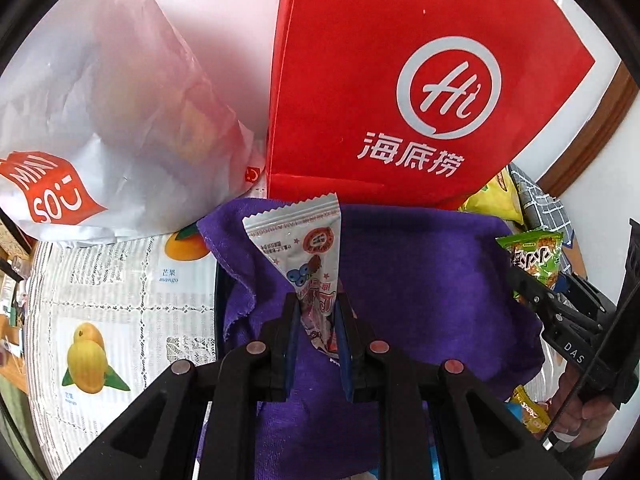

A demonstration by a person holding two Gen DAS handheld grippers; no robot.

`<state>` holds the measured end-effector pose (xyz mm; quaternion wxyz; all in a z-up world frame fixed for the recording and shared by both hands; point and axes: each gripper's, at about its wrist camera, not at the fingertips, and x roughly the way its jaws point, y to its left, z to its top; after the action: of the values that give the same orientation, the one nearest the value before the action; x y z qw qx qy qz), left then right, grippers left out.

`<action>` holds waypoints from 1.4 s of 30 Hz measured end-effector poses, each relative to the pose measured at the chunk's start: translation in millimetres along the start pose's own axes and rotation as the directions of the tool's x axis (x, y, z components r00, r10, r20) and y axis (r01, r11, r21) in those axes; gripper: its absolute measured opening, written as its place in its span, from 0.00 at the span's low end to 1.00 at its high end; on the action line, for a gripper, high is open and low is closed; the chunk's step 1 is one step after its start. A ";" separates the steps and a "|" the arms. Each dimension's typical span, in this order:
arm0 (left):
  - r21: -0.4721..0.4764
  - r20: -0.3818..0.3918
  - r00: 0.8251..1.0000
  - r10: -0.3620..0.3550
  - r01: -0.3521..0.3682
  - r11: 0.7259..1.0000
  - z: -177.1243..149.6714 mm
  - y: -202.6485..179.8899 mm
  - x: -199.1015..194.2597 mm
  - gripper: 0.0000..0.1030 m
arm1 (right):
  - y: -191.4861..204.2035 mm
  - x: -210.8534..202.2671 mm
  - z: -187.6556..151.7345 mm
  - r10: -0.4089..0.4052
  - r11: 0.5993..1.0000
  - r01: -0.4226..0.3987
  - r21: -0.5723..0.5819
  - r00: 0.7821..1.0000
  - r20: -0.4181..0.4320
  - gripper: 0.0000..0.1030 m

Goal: Organize snacks
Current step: 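Carry both snacks onto the purple towel and open both tools to release them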

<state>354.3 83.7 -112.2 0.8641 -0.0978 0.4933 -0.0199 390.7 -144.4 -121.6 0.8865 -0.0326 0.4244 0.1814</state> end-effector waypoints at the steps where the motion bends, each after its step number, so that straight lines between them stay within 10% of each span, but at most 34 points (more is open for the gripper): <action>1: 0.001 -0.003 1.000 0.000 0.000 1.000 -1.0 -0.2 0.0 0.16 | -0.7 1.6 0.8 0.000 1.000 0.000 -0.003 1.000 -0.005 0.44; 42: 0.074 -0.042 0.998 -0.041 0.044 0.996 -4.1 -32.2 9.3 0.28 | 2.6 23.6 -14.8 -0.022 0.998 0.014 -0.066 0.993 -0.116 0.55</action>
<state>357.5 50.3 -116.0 0.8564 -0.0756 0.5073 -0.0588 392.4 -138.1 -148.8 0.8602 -0.0756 0.4691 0.1849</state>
